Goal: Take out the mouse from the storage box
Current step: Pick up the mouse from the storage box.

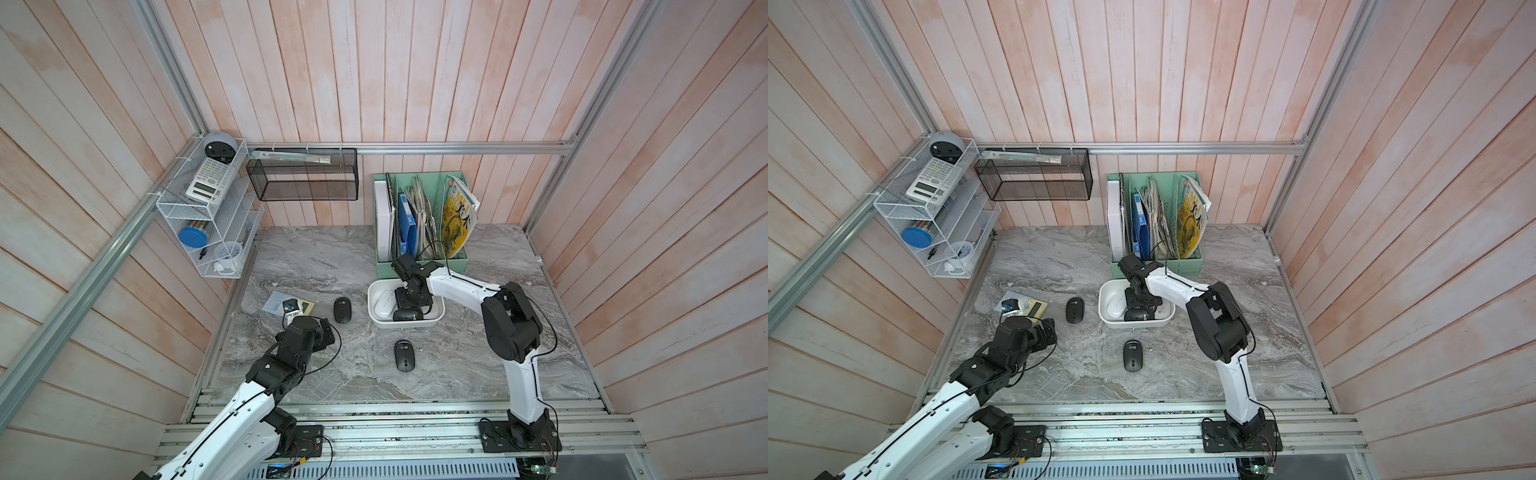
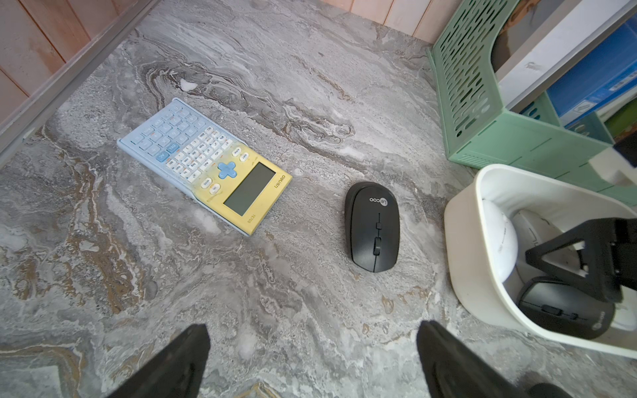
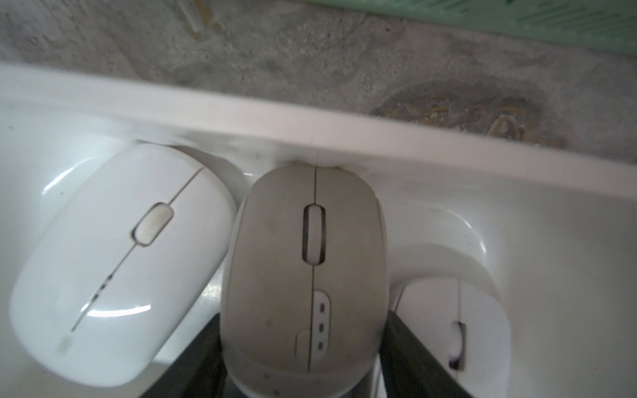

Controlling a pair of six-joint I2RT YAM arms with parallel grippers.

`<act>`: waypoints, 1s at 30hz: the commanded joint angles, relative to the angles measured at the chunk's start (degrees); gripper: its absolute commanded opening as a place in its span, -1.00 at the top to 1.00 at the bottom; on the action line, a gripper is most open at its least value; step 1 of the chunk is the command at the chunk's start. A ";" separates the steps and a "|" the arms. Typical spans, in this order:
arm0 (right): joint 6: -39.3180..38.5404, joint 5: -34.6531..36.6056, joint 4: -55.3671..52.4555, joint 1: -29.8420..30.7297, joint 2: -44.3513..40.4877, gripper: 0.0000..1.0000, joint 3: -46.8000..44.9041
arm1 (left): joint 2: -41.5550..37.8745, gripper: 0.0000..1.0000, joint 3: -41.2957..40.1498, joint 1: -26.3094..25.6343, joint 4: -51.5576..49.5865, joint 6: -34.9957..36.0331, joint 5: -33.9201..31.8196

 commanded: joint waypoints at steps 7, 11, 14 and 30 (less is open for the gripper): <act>-0.96 7.52 0.35 2.35 -7.74 -0.06 -2.10 | -0.32 -1.00 0.14 0.25 0.50 0.51 -1.00; -1.21 9.73 -0.14 2.50 -8.64 -0.06 -2.07 | -0.31 -1.00 0.09 0.30 0.53 0.62 -1.00; -1.87 10.90 -0.28 2.85 -9.36 -0.06 -2.22 | -0.36 -1.00 0.01 0.27 0.65 0.62 -0.92; -4.05 8.88 -0.10 11.91 -14.84 -0.05 -0.66 | -2.97 -1.00 -0.36 0.27 -0.14 0.16 -1.88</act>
